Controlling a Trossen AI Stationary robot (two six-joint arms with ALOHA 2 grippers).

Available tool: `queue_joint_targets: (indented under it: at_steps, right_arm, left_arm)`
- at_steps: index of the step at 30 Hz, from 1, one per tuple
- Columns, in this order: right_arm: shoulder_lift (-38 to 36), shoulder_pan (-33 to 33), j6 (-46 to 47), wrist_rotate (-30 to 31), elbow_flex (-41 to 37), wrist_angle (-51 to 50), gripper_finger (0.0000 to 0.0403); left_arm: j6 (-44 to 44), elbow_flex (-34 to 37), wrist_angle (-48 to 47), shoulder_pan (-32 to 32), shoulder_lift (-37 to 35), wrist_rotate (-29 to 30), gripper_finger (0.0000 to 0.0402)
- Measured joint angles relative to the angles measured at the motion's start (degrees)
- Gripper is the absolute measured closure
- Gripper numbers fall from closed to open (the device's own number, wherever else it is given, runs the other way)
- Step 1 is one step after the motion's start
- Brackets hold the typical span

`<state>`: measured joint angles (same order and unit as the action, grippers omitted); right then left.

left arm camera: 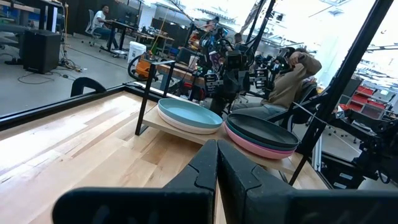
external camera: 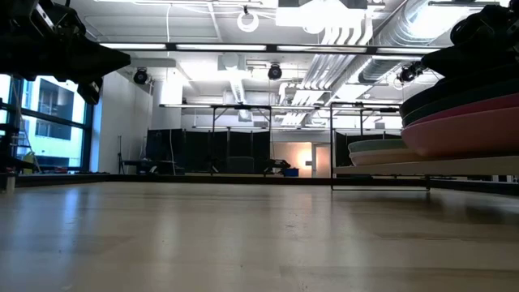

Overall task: Place and stack plates onto a shelf
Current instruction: Return to Home Position

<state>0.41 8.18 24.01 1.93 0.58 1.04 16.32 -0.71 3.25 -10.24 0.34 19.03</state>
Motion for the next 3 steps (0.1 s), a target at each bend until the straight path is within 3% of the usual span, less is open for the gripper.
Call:
queue_joint_targets:
  at_steps: [3]
  right_arm:
    - [0.02, -0.01, 0.0, 0.0, 0.0, -0.02, 0.0402]
  left_arm:
    - [0.0, 0.0, 0.0, 0.01, 0.0, 0.0, 0.0401]
